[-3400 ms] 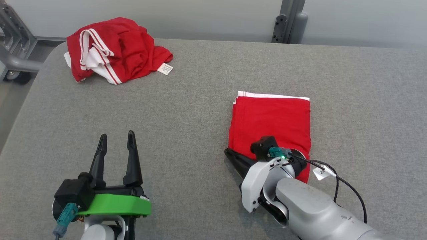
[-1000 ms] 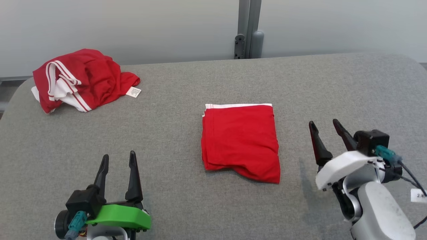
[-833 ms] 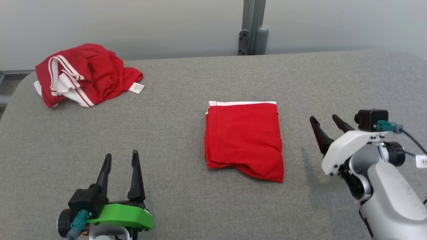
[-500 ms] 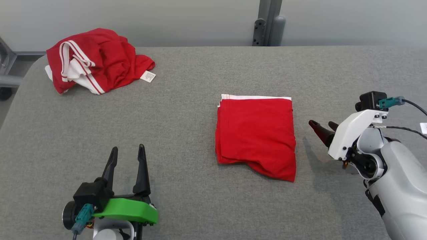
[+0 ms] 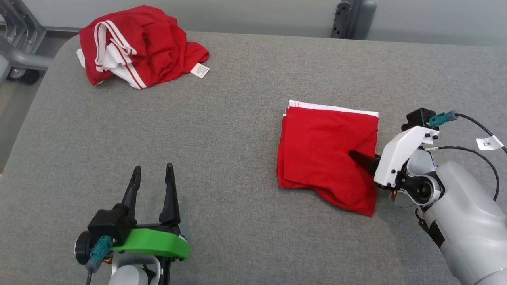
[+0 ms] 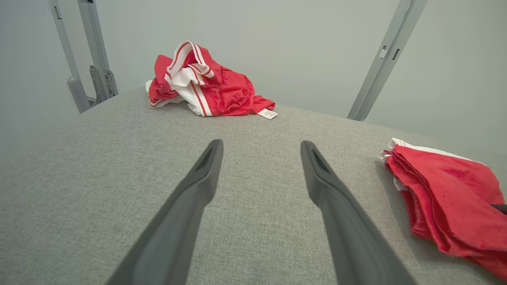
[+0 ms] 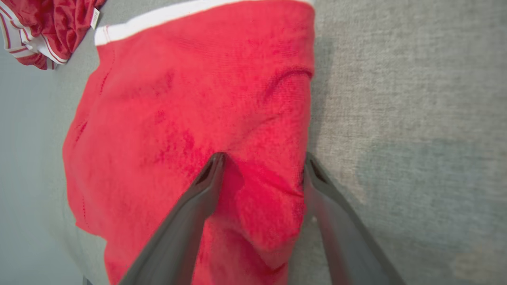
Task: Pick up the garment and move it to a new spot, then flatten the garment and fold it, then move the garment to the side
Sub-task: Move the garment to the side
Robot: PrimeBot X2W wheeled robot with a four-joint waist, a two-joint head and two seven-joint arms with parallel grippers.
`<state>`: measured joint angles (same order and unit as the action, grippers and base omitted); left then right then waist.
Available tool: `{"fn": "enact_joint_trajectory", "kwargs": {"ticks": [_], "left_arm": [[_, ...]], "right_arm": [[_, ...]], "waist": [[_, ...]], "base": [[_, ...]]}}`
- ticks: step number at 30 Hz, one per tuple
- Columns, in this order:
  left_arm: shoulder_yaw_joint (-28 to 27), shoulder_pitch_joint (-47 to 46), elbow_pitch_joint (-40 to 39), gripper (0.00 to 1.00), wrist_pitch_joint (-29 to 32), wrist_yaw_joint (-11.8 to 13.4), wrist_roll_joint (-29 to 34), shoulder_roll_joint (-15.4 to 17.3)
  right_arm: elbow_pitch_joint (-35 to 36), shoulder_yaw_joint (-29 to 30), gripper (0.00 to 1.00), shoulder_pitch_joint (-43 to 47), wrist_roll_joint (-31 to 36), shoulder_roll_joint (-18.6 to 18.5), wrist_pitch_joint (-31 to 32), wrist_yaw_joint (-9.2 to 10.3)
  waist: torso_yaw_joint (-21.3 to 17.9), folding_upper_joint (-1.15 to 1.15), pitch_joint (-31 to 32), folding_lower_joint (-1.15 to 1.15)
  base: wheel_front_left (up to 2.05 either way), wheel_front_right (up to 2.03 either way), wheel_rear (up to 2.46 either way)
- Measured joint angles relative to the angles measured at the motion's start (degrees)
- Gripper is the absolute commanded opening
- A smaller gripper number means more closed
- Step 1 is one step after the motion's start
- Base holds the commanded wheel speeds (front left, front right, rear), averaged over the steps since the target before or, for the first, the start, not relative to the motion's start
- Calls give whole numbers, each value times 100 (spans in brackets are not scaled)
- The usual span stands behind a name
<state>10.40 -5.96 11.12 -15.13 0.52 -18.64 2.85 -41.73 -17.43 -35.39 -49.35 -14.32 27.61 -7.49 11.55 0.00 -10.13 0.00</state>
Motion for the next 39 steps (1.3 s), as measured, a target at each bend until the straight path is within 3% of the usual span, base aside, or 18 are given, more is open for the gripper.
{"fn": "enact_joint_trajectory", "kwargs": {"ticks": [1,3,4,19,26,39], "left_arm": [[-4,-3,-3,100,0,0,0,0],[-13,-5,-10,100,0,0,-1,0],[-15,-6,-14,100,0,1,-1,0],[-55,-131,-231,100,0,-58,176,0],[7,-334,-326,100,0,-156,325,-1],[186,-765,-372,100,0,-299,597,-9]], "right_arm": [[-27,-69,49,-36,0,-11,4,0],[-81,-190,33,-103,-11,-37,-8,0],[-101,-245,2,-132,-11,-49,-52,0],[-136,-776,0,-575,13,-669,-485,0],[-164,-798,0,-829,53,-927,-706,0],[-194,-770,0,-1109,-152,-1045,-1101,0]], "waist": [[21,0,-16,0],[52,0,-46,0],[59,0,-57,0],[-404,0,-168,0],[-958,0,-329,0],[-2147,0,-868,0]], "base": [[0,0,0],[0,0,0],[0,0,0],[0,0,0],[0,0,0],[0,0,0]]}}
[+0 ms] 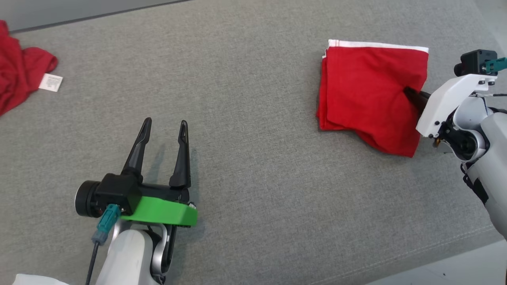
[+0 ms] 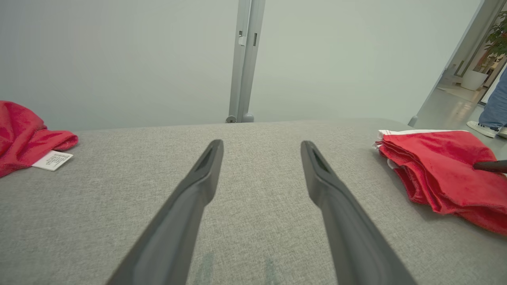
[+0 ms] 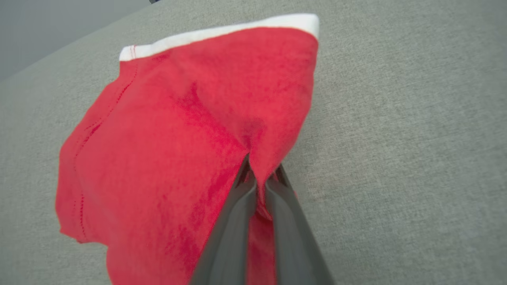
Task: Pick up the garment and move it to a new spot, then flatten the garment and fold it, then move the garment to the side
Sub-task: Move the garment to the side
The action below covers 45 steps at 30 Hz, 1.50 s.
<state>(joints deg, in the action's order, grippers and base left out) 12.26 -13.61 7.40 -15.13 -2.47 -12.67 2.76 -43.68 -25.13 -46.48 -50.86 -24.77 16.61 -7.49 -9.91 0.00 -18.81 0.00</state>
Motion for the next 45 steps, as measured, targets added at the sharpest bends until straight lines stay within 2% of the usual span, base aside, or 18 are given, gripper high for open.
{"fn": "enact_joint_trajectory", "kwargs": {"ticks": [4,9,21,26,27,28,29,38,45], "left_arm": [[18,-53,-31,100,0,-10,38,2],[21,-86,-114,100,0,-5,73,11],[104,-155,-404,100,0,29,144,24],[133,-163,-464,100,0,30,145,25],[138,-163,-471,100,0,32,146,25],[140,-163,-479,100,0,46,147,25],[140,-163,-485,100,0,47,148,25],[138,-114,-439,100,0,79,164,24],[-5,-75,-330,100,0,97,118,42]], "right_arm": [[-155,35,0,-148,19,-107,-112,0],[-495,53,0,-529,324,-318,-260,0],[-1705,289,0,-1566,1195,-1056,-463,-1],[-2261,354,0,-1905,1601,-1121,-691,-1],[-2373,350,25,-1983,1704,-1114,-784,-1],[-2466,339,93,-2046,1809,-1107,-843,-1],[-2540,331,100,-2090,1920,-1091,-914,0],[-2718,241,100,-2101,2216,-679,-1502,-1],[-2178,-23,100,-1897,2203,-411,-2120,-1]], "waist": [[-166,0,-244,0],[-184,0,-501,0],[461,0,-838,0],[697,0,-980,0],[733,0,-1007,0],[760,0,-1028,0],[780,0,-1047,0],[719,0,-922,0],[621,0,-563,0]], "base": [[0,0,0],[0,0,0],[0,0,0],[0,0,0],[0,0,0],[0,0,0],[0,0,0],[0,0,0],[0,0,0]]}}
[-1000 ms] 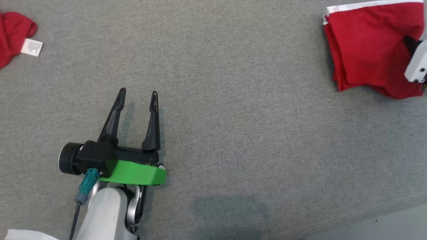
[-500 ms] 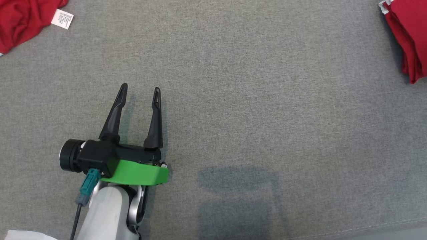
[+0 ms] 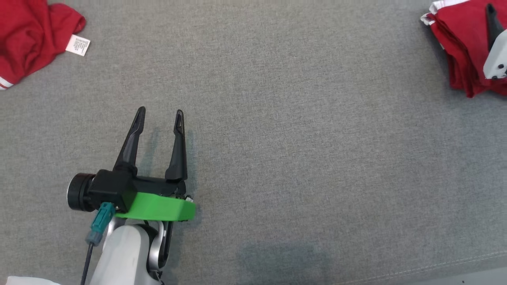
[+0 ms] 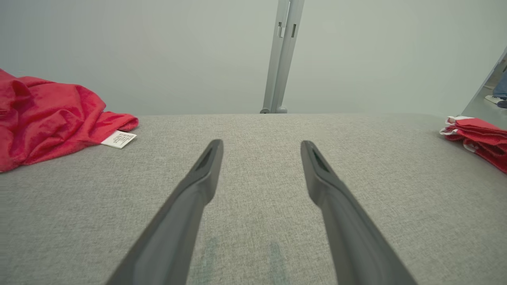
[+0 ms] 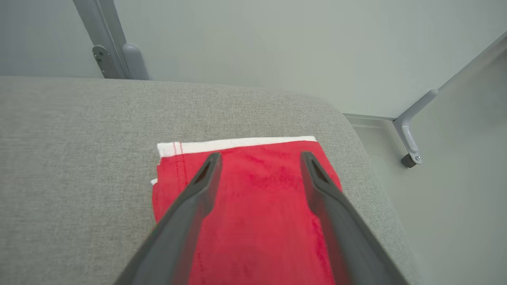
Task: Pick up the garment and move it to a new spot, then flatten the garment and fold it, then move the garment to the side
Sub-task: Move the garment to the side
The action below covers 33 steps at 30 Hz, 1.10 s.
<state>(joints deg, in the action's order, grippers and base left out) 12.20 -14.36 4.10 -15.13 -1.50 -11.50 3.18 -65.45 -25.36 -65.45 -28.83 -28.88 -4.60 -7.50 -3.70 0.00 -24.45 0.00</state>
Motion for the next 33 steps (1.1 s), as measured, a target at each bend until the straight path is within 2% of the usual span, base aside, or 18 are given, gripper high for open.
{"fn": "enact_joint_trajectory", "kwargs": {"ticks": [7,12,14,19,27,33], "left_arm": [[-358,129,181,100,0,92,-154,1],[-641,333,367,100,0,202,-168,3],[-687,431,425,100,0,211,-203,1],[-711,700,592,100,0,240,-259,-15],[-683,1144,716,100,0,253,-312,-24],[-597,1358,721,100,0,299,-336,-27]], "right_arm": [[606,-212,100,355,44,121,-749,0],[940,151,100,725,176,371,-1014,1],[1145,389,100,988,291,572,-1033,0],[2161,1201,100,2025,891,1118,-1043,1],[3731,2381,100,4050,1741,2331,-1045,0],[4656,2538,100,5200,2008,2603,-1045,1]], "waist": [[-25,0,527,0],[-12,0,960,0],[1,0,1127,0],[63,0,1547,0],[239,0,2148,0],[413,0,2414,1]], "base": [[0,0,0],[0,0,0],[0,0,0],[0,0,0],[0,0,0],[0,0,0]]}}
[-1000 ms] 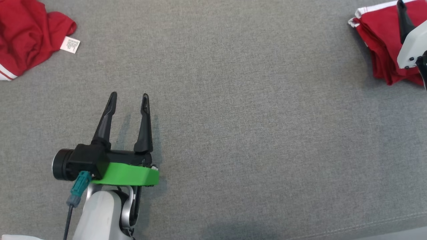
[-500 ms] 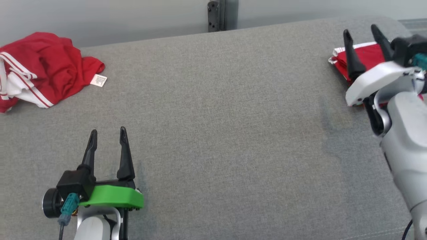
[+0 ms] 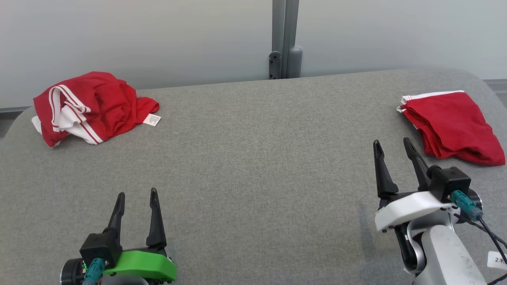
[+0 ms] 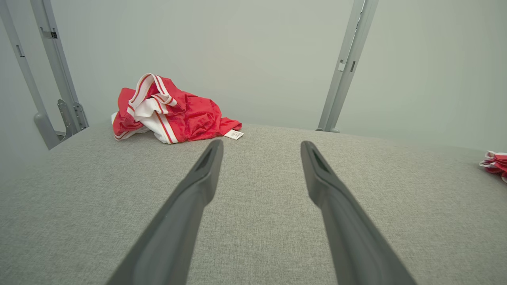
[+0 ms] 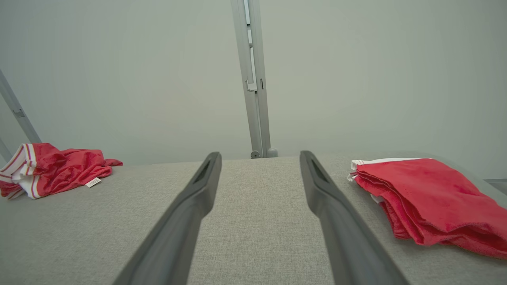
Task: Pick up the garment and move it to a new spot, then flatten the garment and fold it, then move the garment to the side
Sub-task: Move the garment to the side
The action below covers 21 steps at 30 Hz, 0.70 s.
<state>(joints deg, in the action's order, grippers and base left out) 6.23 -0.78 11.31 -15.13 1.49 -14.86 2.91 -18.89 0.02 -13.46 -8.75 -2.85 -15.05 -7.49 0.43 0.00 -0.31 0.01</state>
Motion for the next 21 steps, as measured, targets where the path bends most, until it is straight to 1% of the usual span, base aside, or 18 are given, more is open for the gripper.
{"fn": "enact_joint_trajectory", "kwargs": {"ticks": [4,8,9,14,21], "left_arm": [[53,41,23,100,0,4,-1,-1],[152,54,96,100,0,22,9,-3],[178,54,125,100,0,60,9,-3],[285,64,221,100,0,129,-9,-4],[287,58,224,100,0,155,-26,-4]], "right_arm": [[360,-125,100,392,-219,-1,0,0],[547,-253,100,594,-290,-2,0,0],[570,-286,100,621,-330,1,0,0],[498,-413,100,684,-332,2,0,0],[390,-410,100,684,-314,1,0,0]], "waist": [[52,0,66,0],[18,0,76,0],[9,0,81,0],[-17,0,106,0],[2,0,110,0]], "base": [[0,0,0],[0,0,0],[0,0,0],[0,0,0],[0,0,0]]}}
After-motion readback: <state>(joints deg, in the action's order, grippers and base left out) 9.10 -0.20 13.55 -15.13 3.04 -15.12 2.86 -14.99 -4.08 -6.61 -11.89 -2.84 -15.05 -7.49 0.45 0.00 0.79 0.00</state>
